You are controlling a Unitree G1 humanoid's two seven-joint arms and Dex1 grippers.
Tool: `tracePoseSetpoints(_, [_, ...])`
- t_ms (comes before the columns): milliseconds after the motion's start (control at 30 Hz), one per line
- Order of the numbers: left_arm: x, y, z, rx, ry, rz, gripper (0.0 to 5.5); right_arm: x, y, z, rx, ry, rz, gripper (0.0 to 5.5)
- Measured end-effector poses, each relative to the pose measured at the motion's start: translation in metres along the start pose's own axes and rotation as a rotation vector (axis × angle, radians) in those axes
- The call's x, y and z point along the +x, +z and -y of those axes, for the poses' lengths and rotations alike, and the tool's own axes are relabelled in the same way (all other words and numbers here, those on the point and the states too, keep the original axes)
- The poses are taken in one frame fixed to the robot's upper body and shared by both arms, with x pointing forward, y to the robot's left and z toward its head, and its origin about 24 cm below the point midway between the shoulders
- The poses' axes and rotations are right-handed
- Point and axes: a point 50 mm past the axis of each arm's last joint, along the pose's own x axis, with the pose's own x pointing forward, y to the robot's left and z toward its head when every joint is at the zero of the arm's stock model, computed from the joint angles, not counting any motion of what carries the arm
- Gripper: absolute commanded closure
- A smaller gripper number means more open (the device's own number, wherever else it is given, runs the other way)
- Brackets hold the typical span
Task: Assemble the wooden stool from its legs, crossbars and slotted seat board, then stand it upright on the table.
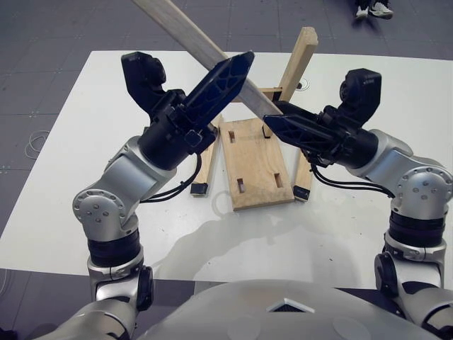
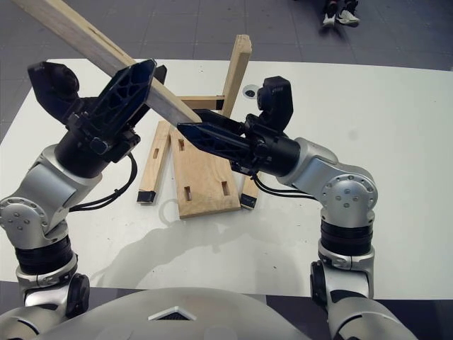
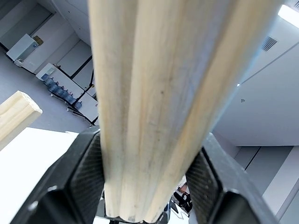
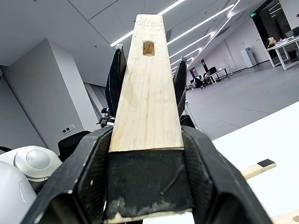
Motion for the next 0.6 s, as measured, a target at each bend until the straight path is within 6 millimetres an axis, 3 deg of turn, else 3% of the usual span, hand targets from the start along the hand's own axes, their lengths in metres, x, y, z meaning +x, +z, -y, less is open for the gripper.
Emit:
tracePoseSetpoints(100, [0.0, 0.0005, 0.0, 0.001, 0.0, 0.005, 3.24, 0.0009, 0.0007, 0.0003, -0.002, -0.002, 0.0, 3.45])
tracePoseSetpoints(133, [0.0, 0.001, -0.0001, 0.001, 0.0, 0.01, 3.24, 0.0018, 0.0013, 0.0005, -0.003, -0.001, -0.001, 3.07])
tracePoseSetpoints(500, [-0.0025, 0.002, -0.0011, 0.006, 0.002, 0.014, 3.36, 0.0013, 0.0052, 0.0062, -0.018, -0.048, -0.006, 1.2])
tracePoseSetpoints(600, [-0.0037, 0.0031, -0.0031, 0.024, 0.013, 0.011, 3.41, -0.0024, 0.0046, 0.0082, -0.03, -0.074, -0.026, 1.1])
